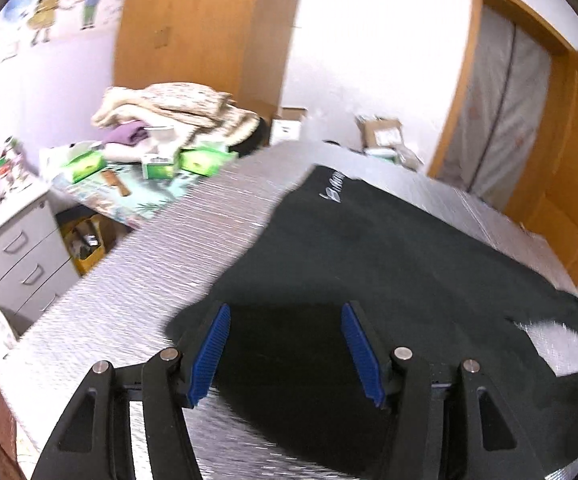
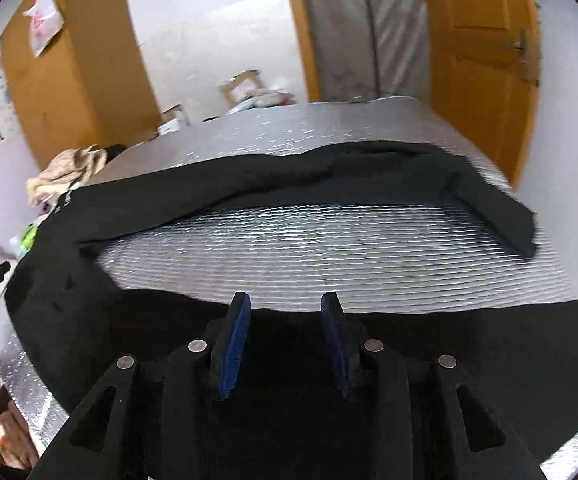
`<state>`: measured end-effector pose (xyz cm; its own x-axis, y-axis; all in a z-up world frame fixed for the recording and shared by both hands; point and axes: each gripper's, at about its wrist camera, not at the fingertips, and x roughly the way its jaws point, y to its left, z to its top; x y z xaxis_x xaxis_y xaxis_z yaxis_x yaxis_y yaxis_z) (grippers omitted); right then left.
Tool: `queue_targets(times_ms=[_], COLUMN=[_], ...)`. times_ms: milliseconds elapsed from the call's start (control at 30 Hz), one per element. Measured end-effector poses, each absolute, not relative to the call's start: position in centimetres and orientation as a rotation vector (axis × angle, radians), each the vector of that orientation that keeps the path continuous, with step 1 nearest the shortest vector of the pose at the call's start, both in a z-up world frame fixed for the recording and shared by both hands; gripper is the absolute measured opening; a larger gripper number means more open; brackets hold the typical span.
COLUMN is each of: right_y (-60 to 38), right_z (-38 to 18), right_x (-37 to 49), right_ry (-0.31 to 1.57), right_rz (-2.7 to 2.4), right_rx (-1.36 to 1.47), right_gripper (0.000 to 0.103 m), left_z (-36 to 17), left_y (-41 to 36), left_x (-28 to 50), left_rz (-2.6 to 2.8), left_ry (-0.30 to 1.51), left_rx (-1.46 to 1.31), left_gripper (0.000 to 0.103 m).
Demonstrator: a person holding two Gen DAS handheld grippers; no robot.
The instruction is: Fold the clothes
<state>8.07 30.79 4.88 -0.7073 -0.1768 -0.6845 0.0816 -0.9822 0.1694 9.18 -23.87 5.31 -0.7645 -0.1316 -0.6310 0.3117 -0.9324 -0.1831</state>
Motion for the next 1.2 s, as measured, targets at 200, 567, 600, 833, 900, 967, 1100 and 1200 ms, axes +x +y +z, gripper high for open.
queue_targets(times_ms=[200, 567, 600, 833, 900, 967, 1100, 1200], right_y=[29.1, 29.8, 29.8, 29.2, 28.9, 28.7, 28.3, 28.8], right_z=[3.9, 4.1, 4.1, 3.4, 3.1, 2.9, 2.4, 2.9], right_x=[6.8, 7.2, 7.4, 7.7, 7.8, 7.8, 7.8, 7.6], right_ry=[-0.173, -0.179, -0.183, -0.185, -0.184, -0.183, -0.179, -0.192], right_rz=[-2.725, -2.734, -2.734, -2.697, -2.681, -2.665, -2.638, -2.643], right_rx=[1.154, 1.157, 1.158, 1.184, 1.193, 1.203, 1.217, 1.203], right_gripper=[0.039, 0.039, 0.039, 0.039, 0.039, 0.039, 0.039, 0.039], left_z=[3.3, 2.2, 2.2, 2.5, 2.5, 2.5, 2.4, 2.9], left_y=[-26.7, -27.8, -27.8, -28.6, -29.3, -30.1, -30.9, -30.5], left_x=[9.3, 7.3, 7.1, 9.3, 10.4, 11.6, 13.4, 13.8], left_rz=[-2.616, -2.541, -2.537, -2.516, -2.487, -2.455, -2.421, -2.412], left_ry=[0.529, 0.606, 0.588, 0.605, 0.621, 0.635, 0.633, 0.587], left_rx=[1.045, 1.109, 1.109, 1.028, 1.001, 0.981, 1.005, 1.026], left_gripper=[0.059, 0.038, 0.034, 0.01, 0.01, 0.01, 0.013, 0.017])
